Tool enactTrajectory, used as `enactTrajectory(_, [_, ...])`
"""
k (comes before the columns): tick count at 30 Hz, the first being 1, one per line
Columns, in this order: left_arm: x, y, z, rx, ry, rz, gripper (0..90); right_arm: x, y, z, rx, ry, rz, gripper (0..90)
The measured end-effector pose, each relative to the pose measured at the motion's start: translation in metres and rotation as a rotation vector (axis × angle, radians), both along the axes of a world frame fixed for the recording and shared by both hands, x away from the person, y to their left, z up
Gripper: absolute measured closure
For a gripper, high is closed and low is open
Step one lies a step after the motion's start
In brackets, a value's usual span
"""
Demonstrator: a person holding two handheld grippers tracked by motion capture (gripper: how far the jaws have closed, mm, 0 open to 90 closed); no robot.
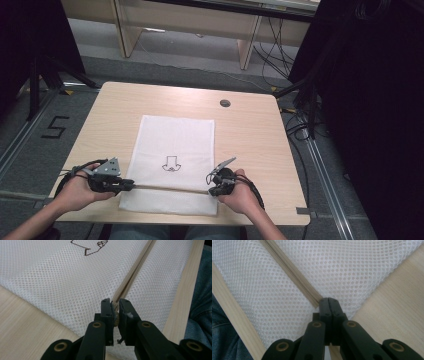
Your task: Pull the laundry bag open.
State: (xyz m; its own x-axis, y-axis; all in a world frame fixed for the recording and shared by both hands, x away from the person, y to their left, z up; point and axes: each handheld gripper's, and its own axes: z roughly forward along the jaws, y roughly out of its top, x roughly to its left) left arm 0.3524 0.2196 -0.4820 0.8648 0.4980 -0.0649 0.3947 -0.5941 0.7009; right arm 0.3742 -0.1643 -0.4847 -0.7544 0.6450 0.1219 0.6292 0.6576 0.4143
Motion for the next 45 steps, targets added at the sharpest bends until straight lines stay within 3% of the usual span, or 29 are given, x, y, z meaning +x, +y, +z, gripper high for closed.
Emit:
enactTrajectory(1, [-0.001, -0.001, 0.000, 0.004, 0.002, 0.001, 82.2, 0.000, 0.000, 0.000, 0.000, 0.002, 0.000, 90.0])
enactTrajectory(2, [0.000, 0.001, 0.000, 0.046, -0.016, -0.011, 82.2, 0.000, 0.000, 0.000, 0.000, 0.002, 0.000, 90.0])
enactTrajectory(6, [-0.001, 0.007, -0.001, 0.009, 0.003, 0.023, 82.2, 0.000, 0.000, 0.000, 0.001, 0.002, 0.001, 90.0])
enactTrajectory(7, [0.000, 0.010, -0.001, 0.035, -0.012, 0.008, 82.2, 0.000, 0.000, 0.000, 0.000, 0.007, -0.003, 90.0])
enactTrajectory(9, [-0.001, 0.011, -0.001, 0.011, -0.001, 0.023, 82.2, 0.000, 0.000, 0.000, -0.001, 0.003, 0.000, 90.0])
enactTrajectory(11, [0.000, 0.012, 0.000, 0.026, -0.009, 0.006, 82.2, 0.000, 0.000, 0.000, -0.002, 0.002, 0.000, 90.0])
enactTrajectory(17, [-0.001, 0.012, -0.001, 0.005, 0.008, 0.032, 82.2, 0.000, 0.000, 0.000, -0.001, 0.002, -0.001, 90.0])
enactTrajectory(19, [-0.001, 0.012, -0.001, 0.015, -0.005, 0.021, 82.2, 0.000, 0.000, 0.000, -0.001, 0.002, 0.000, 90.0])
enactTrajectory(21, [-0.001, 0.012, -0.002, 0.064, -0.017, 0.021, 82.2, 0.000, 0.000, 0.000, 0.000, 0.002, 0.000, 90.0])
enactTrajectory(30, [-0.001, 0.027, -0.003, 0.043, 0.000, 0.067, 82.2, 0.000, 0.000, 0.000, -0.001, 0.003, -0.001, 90.0])
enactTrajectory(31, [0.000, 0.029, -0.002, 0.053, -0.011, 0.053, 82.2, 0.000, 0.000, 0.000, -0.001, 0.003, -0.001, 90.0])
enactTrajectory(32, [-0.001, 0.028, -0.004, 0.031, 0.004, 0.075, 82.2, 0.000, 0.000, 0.000, -0.001, 0.003, -0.001, 90.0])
enactTrajectory(34, [0.000, 0.030, -0.002, 0.037, -0.005, 0.064, 82.2, 0.000, 0.000, 0.000, -0.002, 0.004, -0.001, 90.0])
enactTrajectory(38, [0.000, 0.031, -0.003, 0.069, 0.020, 0.115, 82.3, 0.000, 0.000, 0.000, -0.001, 0.004, -0.001, 90.0])
enactTrajectory(40, [0.001, 0.031, -0.003, 0.086, 0.017, 0.105, 82.2, 0.001, 0.000, 0.000, -0.001, 0.003, 0.000, 90.0])
enactTrajectory(44, [0.001, 0.031, -0.006, 0.100, 0.055, 0.113, 82.4, 0.000, 0.000, 0.000, -0.001, 0.003, 0.001, 90.0])
enactTrajectory(45, [0.001, 0.030, -0.008, 0.105, 0.066, 0.130, 87.3, 0.000, 0.000, 0.000, -0.001, 0.003, 0.001, 90.0])
